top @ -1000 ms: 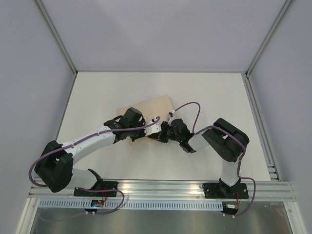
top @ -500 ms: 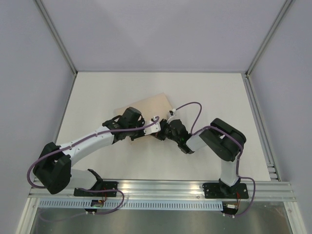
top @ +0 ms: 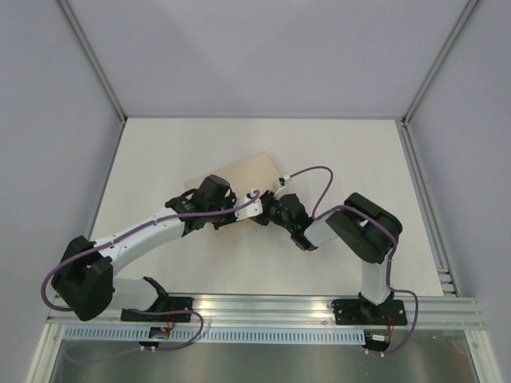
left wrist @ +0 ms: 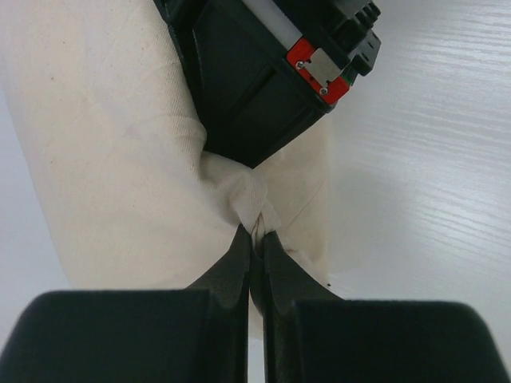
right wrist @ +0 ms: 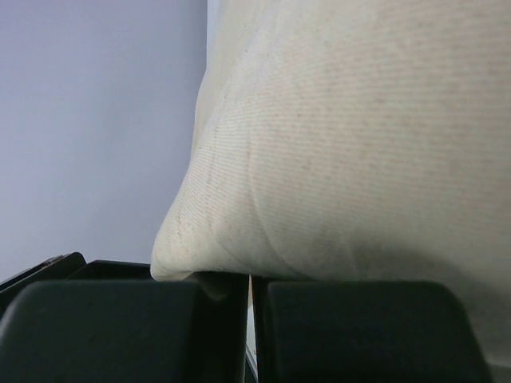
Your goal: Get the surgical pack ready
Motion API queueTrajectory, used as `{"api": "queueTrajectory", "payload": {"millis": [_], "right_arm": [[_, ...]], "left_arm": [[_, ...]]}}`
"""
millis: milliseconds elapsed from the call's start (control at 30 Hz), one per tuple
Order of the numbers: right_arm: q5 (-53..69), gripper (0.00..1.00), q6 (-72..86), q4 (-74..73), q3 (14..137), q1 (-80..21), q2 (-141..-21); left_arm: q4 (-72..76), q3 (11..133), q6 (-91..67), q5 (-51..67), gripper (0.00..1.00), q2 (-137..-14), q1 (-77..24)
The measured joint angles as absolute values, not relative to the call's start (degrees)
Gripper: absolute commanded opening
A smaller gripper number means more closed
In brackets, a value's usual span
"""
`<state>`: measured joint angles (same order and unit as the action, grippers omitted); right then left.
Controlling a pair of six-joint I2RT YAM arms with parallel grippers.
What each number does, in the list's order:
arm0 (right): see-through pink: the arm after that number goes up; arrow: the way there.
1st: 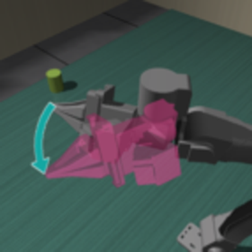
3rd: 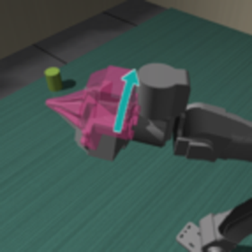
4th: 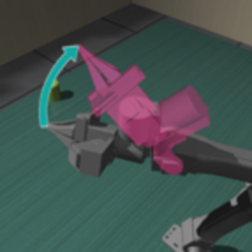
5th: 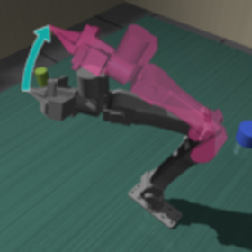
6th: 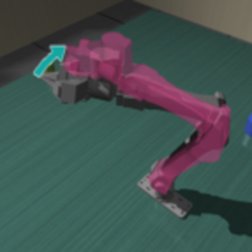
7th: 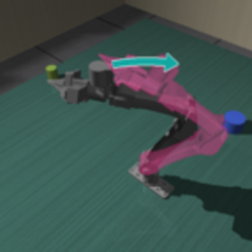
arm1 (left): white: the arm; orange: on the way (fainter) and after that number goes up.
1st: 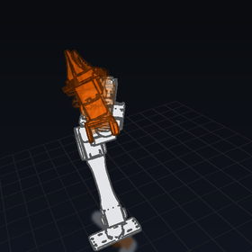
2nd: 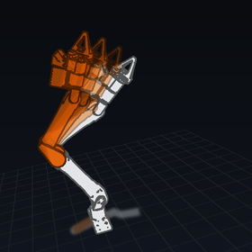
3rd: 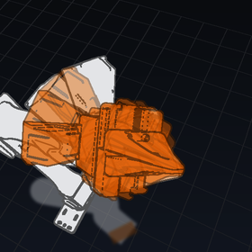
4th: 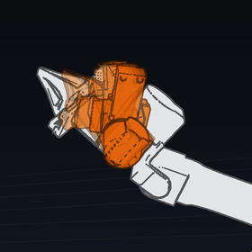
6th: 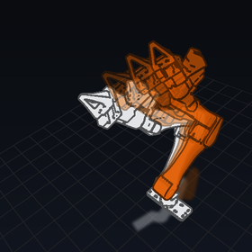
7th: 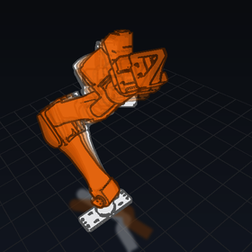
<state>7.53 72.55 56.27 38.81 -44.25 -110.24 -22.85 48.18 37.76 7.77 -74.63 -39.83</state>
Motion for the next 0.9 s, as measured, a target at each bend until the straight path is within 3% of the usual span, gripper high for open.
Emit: {"api": "queueTrajectory", "payload": {"millis": [367, 900], "right_arm": [[4.5, 0.02, 71.1, 56.6, 42.7, -44.1, -113.8], [-0.3, 0.01, 70.3, 63.8, 35.4, -40.0, -113.5]], "left_arm": [[-22.0, 48.1, 38.1, 6.2, 0.03, -74.0, -39.7], [-18.0, 42.1, 42.6, 7.0, 0.03, -72.6, -40.2]]}}
